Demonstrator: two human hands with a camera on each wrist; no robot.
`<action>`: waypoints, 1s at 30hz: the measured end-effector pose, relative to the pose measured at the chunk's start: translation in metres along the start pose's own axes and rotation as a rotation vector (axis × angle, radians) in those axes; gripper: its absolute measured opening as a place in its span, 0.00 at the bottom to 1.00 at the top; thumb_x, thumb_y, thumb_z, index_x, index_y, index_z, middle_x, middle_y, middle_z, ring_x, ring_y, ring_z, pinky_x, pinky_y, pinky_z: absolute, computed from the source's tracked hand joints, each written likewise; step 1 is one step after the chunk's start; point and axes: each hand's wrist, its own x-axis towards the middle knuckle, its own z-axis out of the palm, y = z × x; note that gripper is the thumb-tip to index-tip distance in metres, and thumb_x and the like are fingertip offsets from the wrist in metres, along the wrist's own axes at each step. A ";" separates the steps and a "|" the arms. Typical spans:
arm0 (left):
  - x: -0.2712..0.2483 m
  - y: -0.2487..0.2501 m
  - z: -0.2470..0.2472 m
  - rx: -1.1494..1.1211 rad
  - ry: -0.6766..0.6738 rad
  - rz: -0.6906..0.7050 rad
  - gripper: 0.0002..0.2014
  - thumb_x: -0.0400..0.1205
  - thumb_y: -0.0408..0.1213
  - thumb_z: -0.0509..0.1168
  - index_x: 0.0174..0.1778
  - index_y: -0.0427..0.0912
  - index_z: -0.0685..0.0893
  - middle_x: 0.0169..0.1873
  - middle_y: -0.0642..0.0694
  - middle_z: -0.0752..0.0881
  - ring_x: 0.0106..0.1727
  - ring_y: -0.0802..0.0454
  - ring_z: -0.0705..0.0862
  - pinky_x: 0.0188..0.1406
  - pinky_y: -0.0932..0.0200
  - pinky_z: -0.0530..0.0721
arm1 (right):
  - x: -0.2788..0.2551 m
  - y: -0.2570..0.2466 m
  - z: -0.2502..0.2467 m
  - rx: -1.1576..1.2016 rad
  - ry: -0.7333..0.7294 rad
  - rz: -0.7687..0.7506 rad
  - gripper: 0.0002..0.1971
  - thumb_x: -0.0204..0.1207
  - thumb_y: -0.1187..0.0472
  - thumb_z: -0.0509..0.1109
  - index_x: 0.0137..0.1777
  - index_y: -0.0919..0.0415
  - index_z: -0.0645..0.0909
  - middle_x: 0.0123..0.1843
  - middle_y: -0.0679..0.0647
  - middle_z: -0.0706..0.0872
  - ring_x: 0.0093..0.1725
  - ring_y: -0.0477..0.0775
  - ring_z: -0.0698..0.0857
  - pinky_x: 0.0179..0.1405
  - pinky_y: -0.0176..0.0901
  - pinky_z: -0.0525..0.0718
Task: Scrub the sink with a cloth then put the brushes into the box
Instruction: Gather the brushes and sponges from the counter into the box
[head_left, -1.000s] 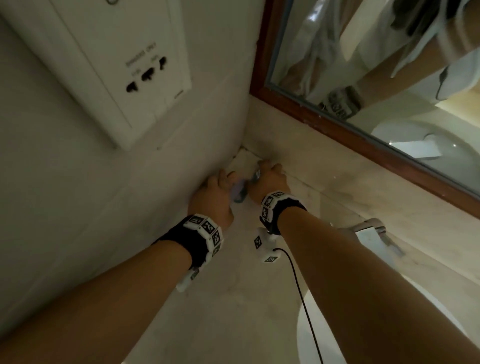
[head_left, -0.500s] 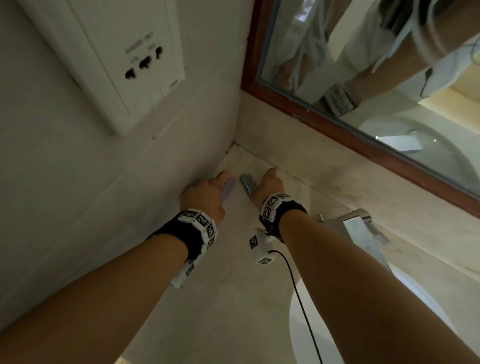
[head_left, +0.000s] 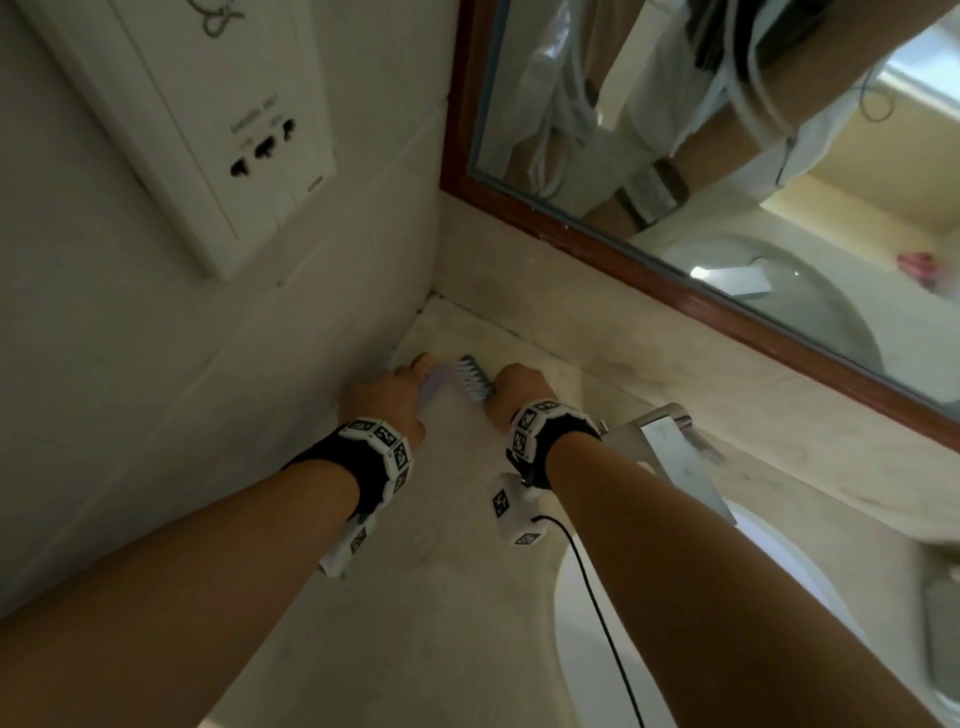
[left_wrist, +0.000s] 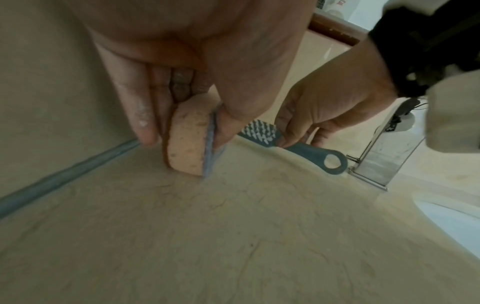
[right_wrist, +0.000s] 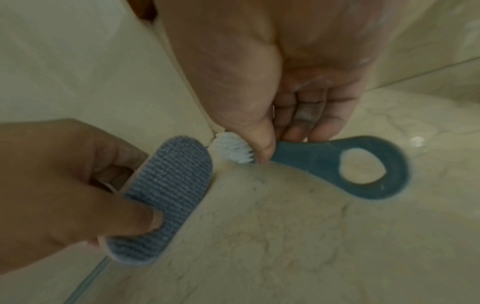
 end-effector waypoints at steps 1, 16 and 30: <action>-0.002 0.001 -0.004 0.001 -0.023 0.012 0.26 0.83 0.38 0.62 0.77 0.41 0.65 0.63 0.40 0.81 0.61 0.42 0.82 0.56 0.50 0.82 | -0.006 0.004 -0.004 0.019 0.025 -0.003 0.20 0.83 0.44 0.59 0.39 0.60 0.75 0.42 0.61 0.84 0.34 0.60 0.80 0.30 0.44 0.73; -0.064 0.076 -0.131 -0.302 0.290 0.176 0.29 0.82 0.66 0.50 0.51 0.40 0.77 0.48 0.38 0.84 0.48 0.38 0.84 0.41 0.54 0.75 | -0.157 0.050 -0.167 -0.044 0.409 -0.077 0.07 0.78 0.59 0.64 0.49 0.59 0.83 0.42 0.55 0.85 0.42 0.59 0.85 0.43 0.50 0.86; -0.253 0.215 -0.265 -0.287 0.790 0.317 0.34 0.74 0.73 0.51 0.49 0.42 0.78 0.44 0.39 0.86 0.46 0.37 0.85 0.46 0.53 0.83 | -0.393 0.153 -0.305 -0.074 0.996 -0.282 0.07 0.77 0.58 0.66 0.48 0.57 0.84 0.46 0.56 0.87 0.45 0.59 0.83 0.39 0.44 0.78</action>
